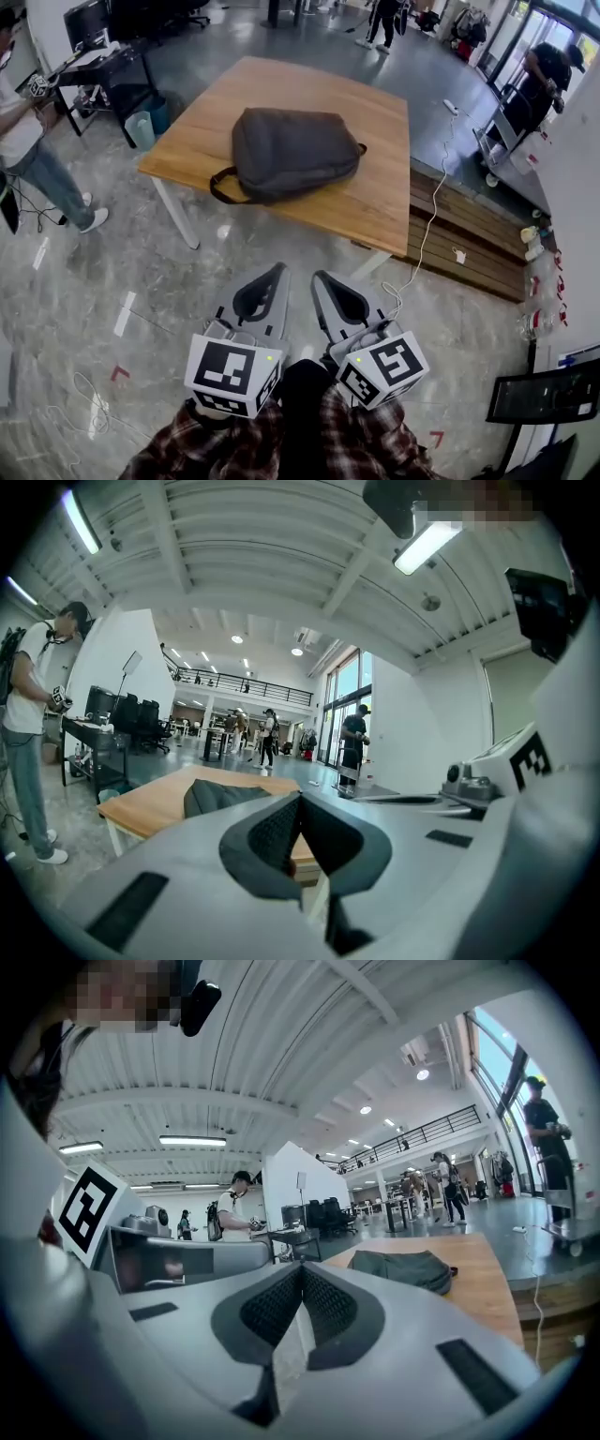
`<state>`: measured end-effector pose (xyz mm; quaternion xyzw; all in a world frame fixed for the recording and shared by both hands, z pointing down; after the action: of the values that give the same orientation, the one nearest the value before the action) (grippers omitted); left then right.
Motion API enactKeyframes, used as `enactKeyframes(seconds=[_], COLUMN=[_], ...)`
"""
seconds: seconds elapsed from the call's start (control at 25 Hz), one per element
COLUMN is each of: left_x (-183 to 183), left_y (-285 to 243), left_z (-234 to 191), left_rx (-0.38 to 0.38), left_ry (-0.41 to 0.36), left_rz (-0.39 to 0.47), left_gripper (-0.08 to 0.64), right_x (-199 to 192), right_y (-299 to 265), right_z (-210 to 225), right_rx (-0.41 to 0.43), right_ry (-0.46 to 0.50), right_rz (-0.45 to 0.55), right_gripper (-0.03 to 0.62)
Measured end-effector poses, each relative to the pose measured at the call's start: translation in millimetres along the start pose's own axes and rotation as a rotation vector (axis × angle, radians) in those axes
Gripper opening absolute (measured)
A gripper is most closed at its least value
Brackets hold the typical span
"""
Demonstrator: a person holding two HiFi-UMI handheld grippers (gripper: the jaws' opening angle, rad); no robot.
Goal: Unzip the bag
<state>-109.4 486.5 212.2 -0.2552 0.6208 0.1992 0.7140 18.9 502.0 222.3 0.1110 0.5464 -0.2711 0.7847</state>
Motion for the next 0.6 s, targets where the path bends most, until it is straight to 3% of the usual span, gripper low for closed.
enactKeyframes(seconds=[0.32, 0.6], left_x=[-23.2, -25.2], left_y=[-51.7, -142.9], left_z=[-57.7, -127.8], left_rx=[0.029, 0.062], left_ry=[0.035, 0.019], left_rz=[-0.041, -0.059], left_gripper=[0.009, 0.009], right_x=[6.7, 38.6], right_y=[-78.7, -178.3], right_z=[43.6, 103.9], right_rx=[-0.003, 0.028], right_ry=[-0.026, -0.038], right_rz=[-0.03, -0.027], right_gripper=[0.011, 0.011])
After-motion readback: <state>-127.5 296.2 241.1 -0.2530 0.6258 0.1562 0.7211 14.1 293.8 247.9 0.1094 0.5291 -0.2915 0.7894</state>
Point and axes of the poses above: the fingertips, and each gripper's own axes: y backward along the fingers, z to its right, x out of its top, the point moved 7 cm from there along y, backward along the fingers, and after that the axes turned 15 degrees about -y, right-handed, at the moved point
